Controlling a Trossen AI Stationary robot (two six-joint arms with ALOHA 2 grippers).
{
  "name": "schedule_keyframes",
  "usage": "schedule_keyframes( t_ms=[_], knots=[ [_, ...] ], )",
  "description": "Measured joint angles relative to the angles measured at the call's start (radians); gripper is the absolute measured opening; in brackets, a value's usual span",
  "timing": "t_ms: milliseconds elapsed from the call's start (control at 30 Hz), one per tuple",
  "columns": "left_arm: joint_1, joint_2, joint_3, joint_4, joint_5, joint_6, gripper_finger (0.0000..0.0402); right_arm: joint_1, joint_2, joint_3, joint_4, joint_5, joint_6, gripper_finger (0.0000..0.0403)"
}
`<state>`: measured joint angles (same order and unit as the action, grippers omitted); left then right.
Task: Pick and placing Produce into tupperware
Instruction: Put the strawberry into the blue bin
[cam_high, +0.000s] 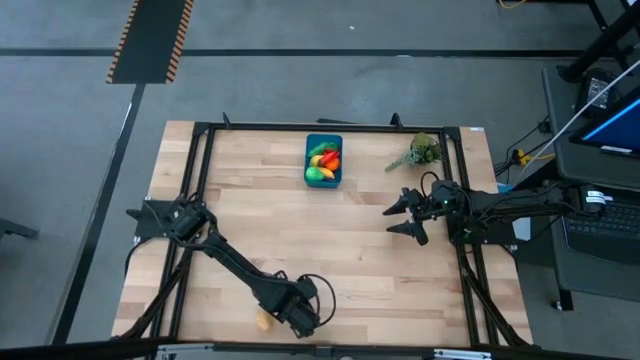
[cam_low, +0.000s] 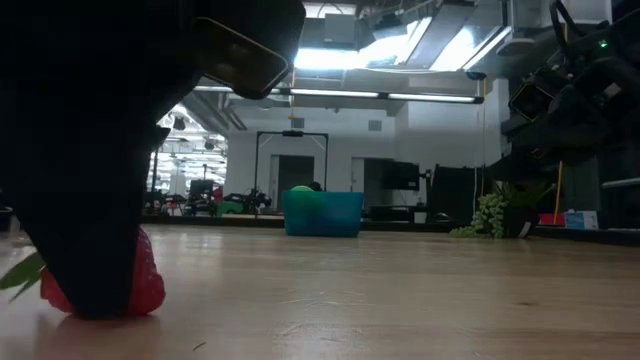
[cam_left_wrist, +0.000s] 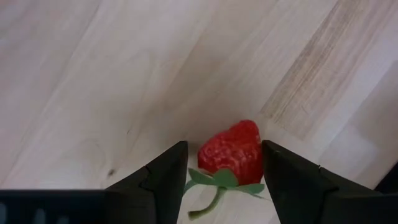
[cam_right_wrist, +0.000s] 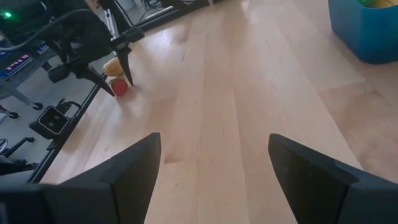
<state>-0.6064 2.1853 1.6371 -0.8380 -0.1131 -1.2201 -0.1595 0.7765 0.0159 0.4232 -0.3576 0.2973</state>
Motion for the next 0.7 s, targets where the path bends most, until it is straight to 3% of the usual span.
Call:
schedule_keyframes(
  t_ms=[233,500,700],
  knots=[
    [0.005,0.0,0.0,-0.003,0.025,0.021,0.0193,0.0,0.0,0.0,0.0,0.0,0.01,0.0299],
    [0.006,0.0,0.0,-0.012,0.05,0.12,0.0128,0.0,0.0,0.0,0.0,0.0,0.01,0.0299],
    [0.008,0.0,0.0,-0.011,0.063,0.192,0.0127,0.0,0.0,0.0,0.0,0.0,0.012,0.0299]
  ],
)
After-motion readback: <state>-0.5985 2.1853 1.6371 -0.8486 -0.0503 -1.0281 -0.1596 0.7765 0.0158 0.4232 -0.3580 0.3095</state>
